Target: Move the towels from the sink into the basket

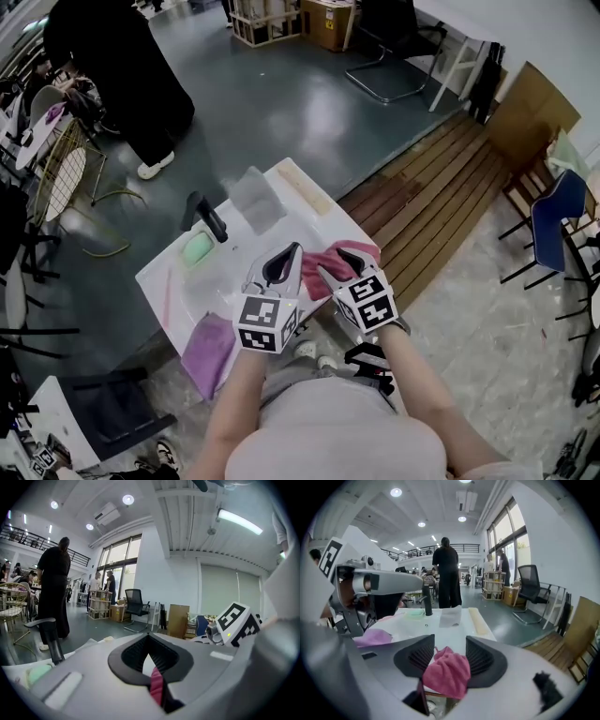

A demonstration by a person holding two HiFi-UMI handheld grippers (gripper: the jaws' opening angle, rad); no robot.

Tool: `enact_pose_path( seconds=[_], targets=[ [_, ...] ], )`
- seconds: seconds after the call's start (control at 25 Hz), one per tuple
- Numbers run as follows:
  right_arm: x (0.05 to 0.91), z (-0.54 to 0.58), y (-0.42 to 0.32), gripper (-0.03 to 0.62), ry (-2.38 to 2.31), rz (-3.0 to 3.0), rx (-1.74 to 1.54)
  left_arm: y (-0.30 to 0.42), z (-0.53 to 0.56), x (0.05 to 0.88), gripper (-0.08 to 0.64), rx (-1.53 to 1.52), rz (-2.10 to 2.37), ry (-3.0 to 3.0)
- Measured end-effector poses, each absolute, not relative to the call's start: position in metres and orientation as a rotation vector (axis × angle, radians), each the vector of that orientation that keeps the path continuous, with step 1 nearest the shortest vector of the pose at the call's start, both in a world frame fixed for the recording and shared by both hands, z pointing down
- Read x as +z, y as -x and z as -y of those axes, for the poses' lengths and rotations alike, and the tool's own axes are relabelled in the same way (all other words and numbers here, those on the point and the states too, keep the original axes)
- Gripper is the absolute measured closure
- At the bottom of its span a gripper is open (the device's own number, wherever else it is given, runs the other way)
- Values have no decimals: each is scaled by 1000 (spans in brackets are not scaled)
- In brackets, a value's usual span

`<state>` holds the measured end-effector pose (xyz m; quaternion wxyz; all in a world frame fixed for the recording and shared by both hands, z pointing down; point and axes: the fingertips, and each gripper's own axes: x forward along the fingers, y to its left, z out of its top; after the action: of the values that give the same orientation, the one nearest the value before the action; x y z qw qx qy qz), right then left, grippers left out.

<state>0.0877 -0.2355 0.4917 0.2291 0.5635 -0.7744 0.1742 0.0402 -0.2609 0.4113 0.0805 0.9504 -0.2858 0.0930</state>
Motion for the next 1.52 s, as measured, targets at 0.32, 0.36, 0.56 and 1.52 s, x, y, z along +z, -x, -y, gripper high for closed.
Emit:
enact_pose_path(
  seconds=[0.32,0.36,0.56,1.52],
  targets=[
    [537,252,-94,380,-1483,2007,582,-47,283,434,557,337,825,-2823],
    [543,253,-94,382,-1476,1990,597,-48,285,437,557,343,822,-2817],
    [564,261,-99,382,-1456,1903,663,-51,294,448,557,366,807,-2781],
    [605,261,-113,492,-1369,1707,645,-52,311,477,557,386,742,-2672]
  ],
)
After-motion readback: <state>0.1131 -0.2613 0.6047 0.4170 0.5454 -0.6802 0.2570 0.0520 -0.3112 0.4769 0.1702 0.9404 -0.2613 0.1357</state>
